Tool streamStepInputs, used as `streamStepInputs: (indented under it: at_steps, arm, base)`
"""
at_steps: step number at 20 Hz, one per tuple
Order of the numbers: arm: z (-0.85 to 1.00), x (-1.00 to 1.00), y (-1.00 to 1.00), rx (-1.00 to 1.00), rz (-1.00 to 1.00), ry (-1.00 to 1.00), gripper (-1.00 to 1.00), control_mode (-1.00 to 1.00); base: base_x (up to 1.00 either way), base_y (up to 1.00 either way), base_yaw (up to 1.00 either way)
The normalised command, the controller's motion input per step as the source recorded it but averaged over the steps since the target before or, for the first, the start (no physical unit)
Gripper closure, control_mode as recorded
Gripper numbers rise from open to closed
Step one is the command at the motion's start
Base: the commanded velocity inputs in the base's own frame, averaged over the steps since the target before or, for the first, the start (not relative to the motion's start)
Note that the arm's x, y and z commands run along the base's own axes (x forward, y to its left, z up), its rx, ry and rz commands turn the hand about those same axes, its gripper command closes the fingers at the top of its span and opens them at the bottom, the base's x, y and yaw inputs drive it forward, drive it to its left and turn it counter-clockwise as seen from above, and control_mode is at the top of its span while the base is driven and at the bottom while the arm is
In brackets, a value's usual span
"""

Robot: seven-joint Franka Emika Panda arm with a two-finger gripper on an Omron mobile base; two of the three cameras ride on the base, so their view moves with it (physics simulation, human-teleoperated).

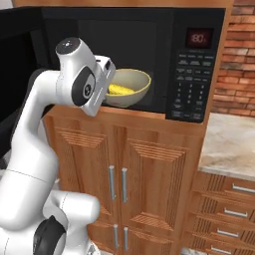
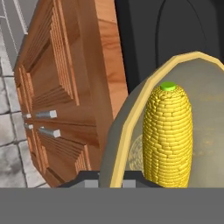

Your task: Pick the corn from the sink and place it in the bowl. Then pick the bowl and place it in the microwave. Then close the microwave door and press the start button.

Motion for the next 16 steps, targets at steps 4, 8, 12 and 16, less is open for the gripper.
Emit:
streamStepInputs:
  at_steps: [4, 8, 12, 16]
  arm:
    - [0.00, 0.00, 0.00, 0.00, 0.00, 0.00, 1.00, 1.00]
    - [0.00, 0.20, 0.00, 0.00, 0.00, 0.00, 1.00, -1.00]
    - [0.00, 0.64, 0.39, 0.00, 0.21, -0.05, 1.00, -1.00]
    - [0.00, 0.93, 0.52, 0.00, 0.28, -0.01, 1.00, -1.00]
  base:
    - [0.00, 0.00, -0.07]
    - [0.02, 0.01, -0.01]
    - [0.00, 0.00, 0.00]
    - [0.00, 0.00, 0.00]
